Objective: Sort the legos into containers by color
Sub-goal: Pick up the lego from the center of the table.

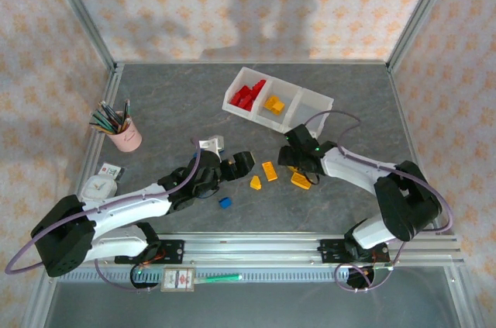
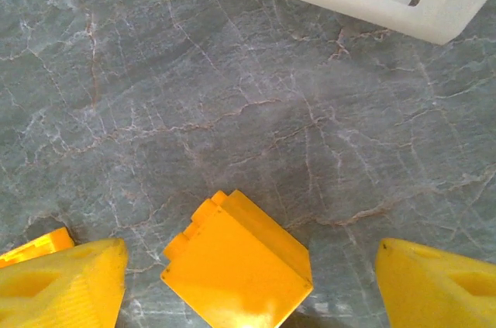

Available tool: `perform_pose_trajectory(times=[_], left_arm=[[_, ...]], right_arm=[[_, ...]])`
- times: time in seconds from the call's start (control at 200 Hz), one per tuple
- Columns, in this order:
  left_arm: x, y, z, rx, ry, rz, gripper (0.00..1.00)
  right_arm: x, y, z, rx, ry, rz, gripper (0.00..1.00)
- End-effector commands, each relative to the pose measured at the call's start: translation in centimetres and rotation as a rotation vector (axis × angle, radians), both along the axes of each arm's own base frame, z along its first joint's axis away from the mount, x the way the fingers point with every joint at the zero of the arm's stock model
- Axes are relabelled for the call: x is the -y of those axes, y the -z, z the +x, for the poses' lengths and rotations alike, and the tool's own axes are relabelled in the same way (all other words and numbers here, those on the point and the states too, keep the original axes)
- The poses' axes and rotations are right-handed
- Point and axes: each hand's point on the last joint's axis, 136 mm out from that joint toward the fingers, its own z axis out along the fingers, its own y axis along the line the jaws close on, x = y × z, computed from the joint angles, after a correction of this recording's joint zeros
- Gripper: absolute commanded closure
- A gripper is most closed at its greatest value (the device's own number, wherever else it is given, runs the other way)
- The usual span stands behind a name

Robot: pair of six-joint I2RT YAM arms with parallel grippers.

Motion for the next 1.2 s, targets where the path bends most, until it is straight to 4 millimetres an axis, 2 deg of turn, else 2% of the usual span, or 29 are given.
perform_pose_trajectory(times=[0.0, 0.12, 0.335, 0.43, 0.636, 0.846, 1.071, 1.196], left_arm=[[0.1, -0.6, 0.4, 0.02, -0.02, -0.017, 0.01], [-0.1, -0.6, 0.4, 0.026, -0.027, -0.012, 0.01], [-0.4, -0.9, 0.4, 0.035, -0.035, -0.008, 0.01], [-0.6, -1.1, 0.4, 0.037, -0.041, -0.005, 0.01], [-0.8, -1.8, 0.5, 0.053, -0.052, -0.018, 0.01], [-0.4, -1.6, 0.7, 0.048, -0.043, -0.01, 0.01], [-0.4, -1.4, 0.6, 0.041, -0.041, -0.005, 0.01], [-0.5, -1.6, 0.6, 0.048, -0.043, -0.008, 0.01]], right_arm=[[-0.5, 0.4, 0.4, 0.003, 0.084, 0.04, 0.17], [-1.0, 0.5, 1.1, 0.006, 0.106, 0.054, 0.2], [-3.1, 0.2, 2.8, 0.034, 0.079, 0.039, 0.24], [-3.7, 0.7, 2.9, 0.02, 0.064, 0.032, 0.26], [-2.6, 1.4, 2.1, 0.003, 0.056, -0.031, 0.34], [-1.9, 2.7, 0.9, -0.032, 0.045, -0.069, 0.4], [-2.2, 2.8, 0.9, -0.033, 0.038, -0.065, 0.44], [-2.4, 2.4, 1.1, -0.022, 0.028, -0.056, 0.52]])
